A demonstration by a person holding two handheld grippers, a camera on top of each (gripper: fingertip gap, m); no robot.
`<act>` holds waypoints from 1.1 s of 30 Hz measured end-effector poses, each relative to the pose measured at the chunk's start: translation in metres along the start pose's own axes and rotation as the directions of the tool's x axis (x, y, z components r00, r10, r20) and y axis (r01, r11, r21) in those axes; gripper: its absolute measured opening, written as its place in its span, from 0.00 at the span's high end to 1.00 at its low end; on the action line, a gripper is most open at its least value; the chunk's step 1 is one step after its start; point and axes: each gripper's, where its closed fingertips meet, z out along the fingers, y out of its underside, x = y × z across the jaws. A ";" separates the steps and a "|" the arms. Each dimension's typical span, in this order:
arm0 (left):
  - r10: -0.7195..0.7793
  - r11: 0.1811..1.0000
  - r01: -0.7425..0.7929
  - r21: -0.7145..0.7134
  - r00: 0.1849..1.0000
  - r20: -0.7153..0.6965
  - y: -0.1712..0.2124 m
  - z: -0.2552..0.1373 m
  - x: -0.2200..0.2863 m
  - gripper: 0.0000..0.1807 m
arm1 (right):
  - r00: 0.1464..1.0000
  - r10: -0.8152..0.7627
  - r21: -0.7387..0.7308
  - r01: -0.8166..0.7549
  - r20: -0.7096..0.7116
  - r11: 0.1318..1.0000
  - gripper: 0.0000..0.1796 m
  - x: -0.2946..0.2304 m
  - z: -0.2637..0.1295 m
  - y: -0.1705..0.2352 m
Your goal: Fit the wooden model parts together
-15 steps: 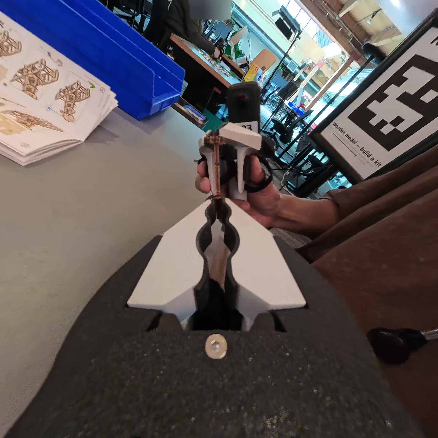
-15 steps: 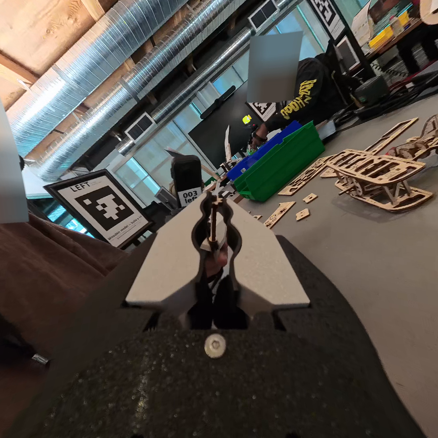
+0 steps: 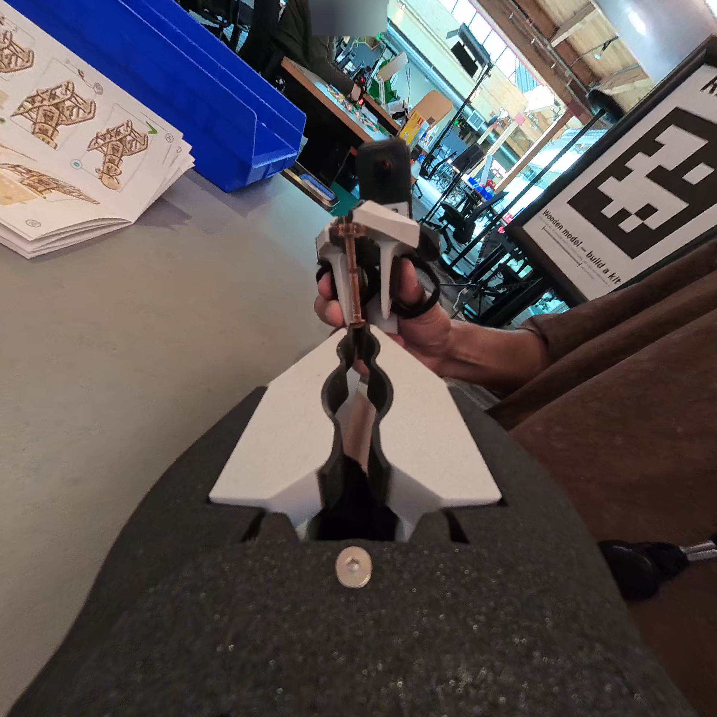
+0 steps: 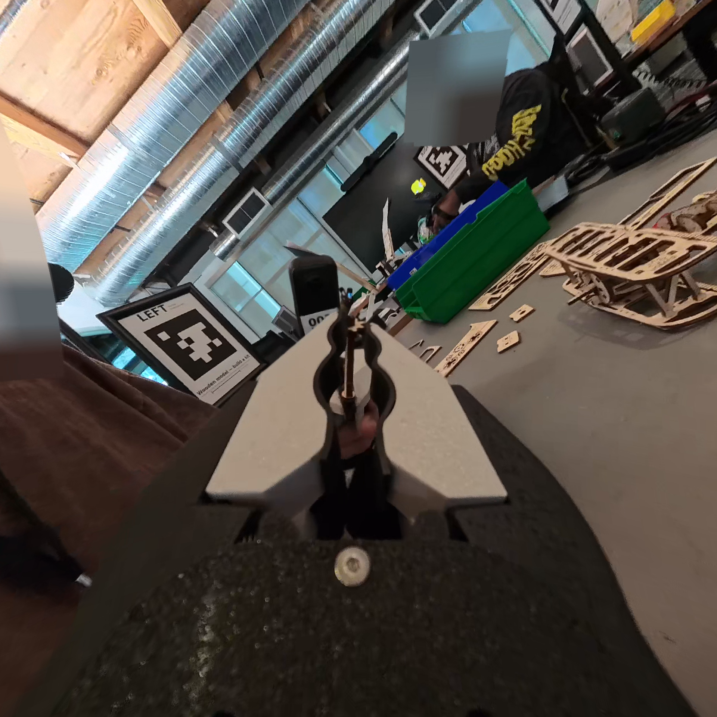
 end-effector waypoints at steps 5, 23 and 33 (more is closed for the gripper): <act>0.102 0.995 -0.100 -0.029 0.992 0.075 -0.003 -0.005 -0.011 1.00 | 0.997 -0.052 -0.081 0.048 -0.051 0.996 0.96 0.011 -0.009 -0.002; 0.760 0.518 -0.572 -0.636 0.649 0.035 0.093 -0.012 -0.073 0.99 | 0.586 -0.788 -0.867 0.475 0.187 0.147 0.92 0.080 -0.067 0.104; 0.861 0.409 -0.656 -0.634 0.508 0.030 0.090 0.001 -0.072 1.00 | 0.445 -0.823 -0.901 0.399 0.353 -0.170 0.98 0.081 -0.077 0.101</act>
